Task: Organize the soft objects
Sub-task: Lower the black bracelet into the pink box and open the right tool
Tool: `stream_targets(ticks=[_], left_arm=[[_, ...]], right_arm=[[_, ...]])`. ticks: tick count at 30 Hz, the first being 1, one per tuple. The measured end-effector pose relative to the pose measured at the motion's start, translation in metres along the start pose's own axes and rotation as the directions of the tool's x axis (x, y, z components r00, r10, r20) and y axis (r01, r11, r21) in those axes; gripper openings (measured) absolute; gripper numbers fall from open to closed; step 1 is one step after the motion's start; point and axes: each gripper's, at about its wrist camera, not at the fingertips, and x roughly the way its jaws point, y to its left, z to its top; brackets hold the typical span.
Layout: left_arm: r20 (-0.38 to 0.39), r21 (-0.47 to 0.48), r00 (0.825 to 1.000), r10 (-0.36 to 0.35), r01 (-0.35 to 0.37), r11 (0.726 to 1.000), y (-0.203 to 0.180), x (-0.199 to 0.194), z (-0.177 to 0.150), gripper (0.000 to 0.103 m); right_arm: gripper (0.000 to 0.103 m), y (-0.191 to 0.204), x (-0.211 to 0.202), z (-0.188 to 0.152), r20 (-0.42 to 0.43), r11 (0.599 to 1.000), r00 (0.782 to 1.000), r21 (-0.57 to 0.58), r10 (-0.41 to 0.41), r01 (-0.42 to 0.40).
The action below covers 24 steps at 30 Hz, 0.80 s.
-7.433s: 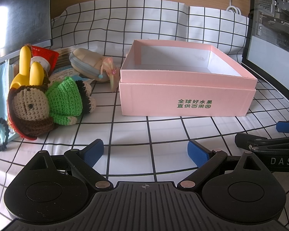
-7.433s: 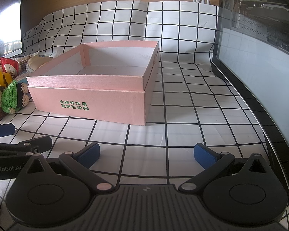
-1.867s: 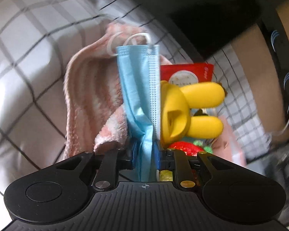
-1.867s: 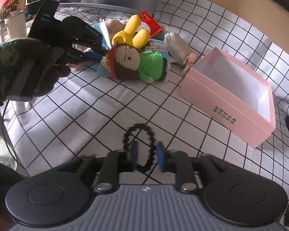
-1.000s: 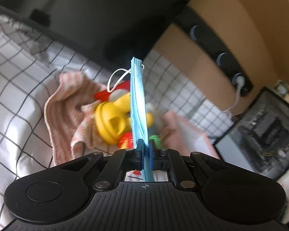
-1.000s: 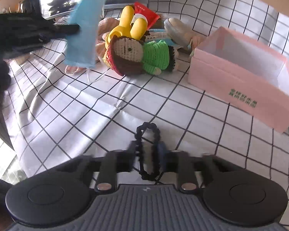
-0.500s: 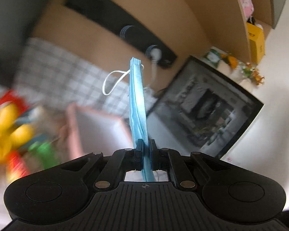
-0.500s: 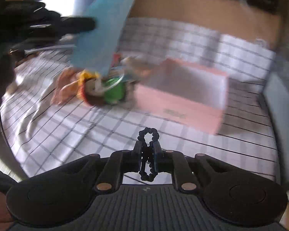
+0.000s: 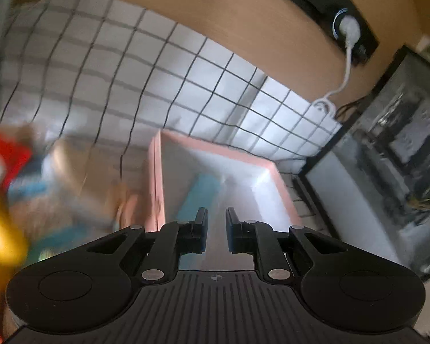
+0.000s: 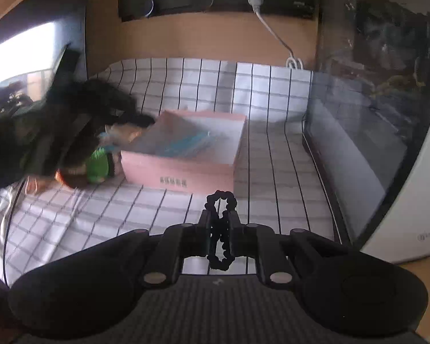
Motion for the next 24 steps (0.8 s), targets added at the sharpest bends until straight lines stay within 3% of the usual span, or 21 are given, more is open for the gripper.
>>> stream_targets(ticks=[3,8,9,12,14,17,21,24], left_arm=[[-0.008,-0.005,1.000,-0.022,0.022,1.000,0.003,-0.036,-0.029,0.015],[-0.069,-0.034,0.998,0.014,-0.016,0.999,0.009,-0.082,-0.090,0.015],[-0.070,-0.039,0.997,0.032,-0.035,0.999,0.011,-0.088,-0.099,0.015],[-0.084,-0.027,0.984,0.154,-0.157,0.987,0.019,-0.103,-0.116,0.015],[-0.088,-0.038,0.968,0.235,-0.239,0.970,0.029,-0.115,-0.123,0.015],[-0.089,-0.120,0.950,0.298,-0.307,0.944,0.051,-0.135,-0.134,0.015],[-0.090,-0.207,0.929,0.360,-0.371,0.905,0.074,-0.163,-0.146,0.015],[-0.071,-0.245,0.921,0.384,-0.389,0.888,0.085,-0.183,-0.150,0.015]], right_arm=[[0.012,0.002,0.010,0.031,0.049,0.999,0.998,-0.034,0.038,-0.036],[0.012,0.008,0.058,0.105,0.139,0.991,0.987,-0.117,0.076,-0.060],[0.018,0.006,0.073,0.122,0.150,0.992,0.986,-0.112,0.072,-0.056],[0.066,0.005,0.123,0.155,0.084,0.992,0.995,-0.119,0.061,-0.051],[0.066,0.013,0.147,0.158,0.045,0.990,0.997,-0.130,0.059,-0.053],[0.066,0.044,0.160,0.140,-0.006,0.973,0.987,-0.167,0.159,-0.157],[0.066,0.114,0.166,0.107,-0.079,0.891,0.950,-0.331,0.303,-0.311],[0.066,0.156,0.177,0.102,-0.123,0.838,0.913,-0.365,0.389,-0.406]])
